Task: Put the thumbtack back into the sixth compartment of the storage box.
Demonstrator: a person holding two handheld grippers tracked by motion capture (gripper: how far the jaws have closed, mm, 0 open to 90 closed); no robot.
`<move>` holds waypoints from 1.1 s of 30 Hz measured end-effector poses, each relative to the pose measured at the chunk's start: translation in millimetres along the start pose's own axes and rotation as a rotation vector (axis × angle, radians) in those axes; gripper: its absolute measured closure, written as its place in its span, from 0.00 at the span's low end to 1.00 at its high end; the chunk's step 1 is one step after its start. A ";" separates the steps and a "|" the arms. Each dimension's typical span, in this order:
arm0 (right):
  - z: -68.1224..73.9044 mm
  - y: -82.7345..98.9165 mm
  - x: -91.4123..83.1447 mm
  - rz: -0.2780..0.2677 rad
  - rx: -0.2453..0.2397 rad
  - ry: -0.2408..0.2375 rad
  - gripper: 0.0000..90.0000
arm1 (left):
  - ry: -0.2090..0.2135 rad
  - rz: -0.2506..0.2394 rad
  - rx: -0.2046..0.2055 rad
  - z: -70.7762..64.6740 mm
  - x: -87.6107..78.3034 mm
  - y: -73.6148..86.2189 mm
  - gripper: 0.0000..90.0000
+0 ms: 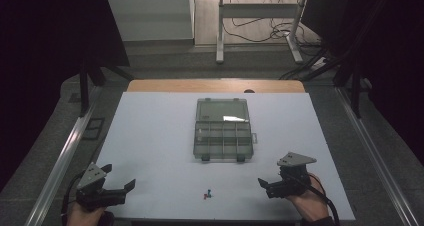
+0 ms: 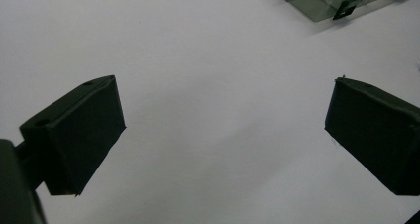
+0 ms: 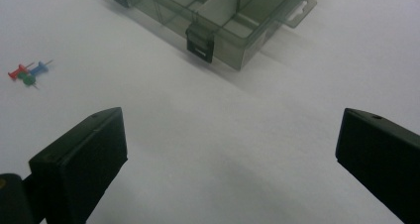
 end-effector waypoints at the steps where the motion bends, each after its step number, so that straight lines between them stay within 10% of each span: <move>1: 0.7 -2.4 1.4 -0.004 -0.004 -0.001 0.00 | -0.001 0.001 0.001 -0.1 0.1 0.0 0.03; 33: 30.9 -27.3 40.9 0.089 -0.031 -0.082 0.00 | -0.005 0.006 0.017 -1.6 0.7 -0.1 0.03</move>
Point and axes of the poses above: each handheld gripper's, and its own axes: x roughly forward along the jaws, y roughly out of its underside, z roughly to its left, the point moved 6 cm from there along x, roughly forward along the jaws, and after that the axes turned 2 degrees about z, right-handed, at the moved point
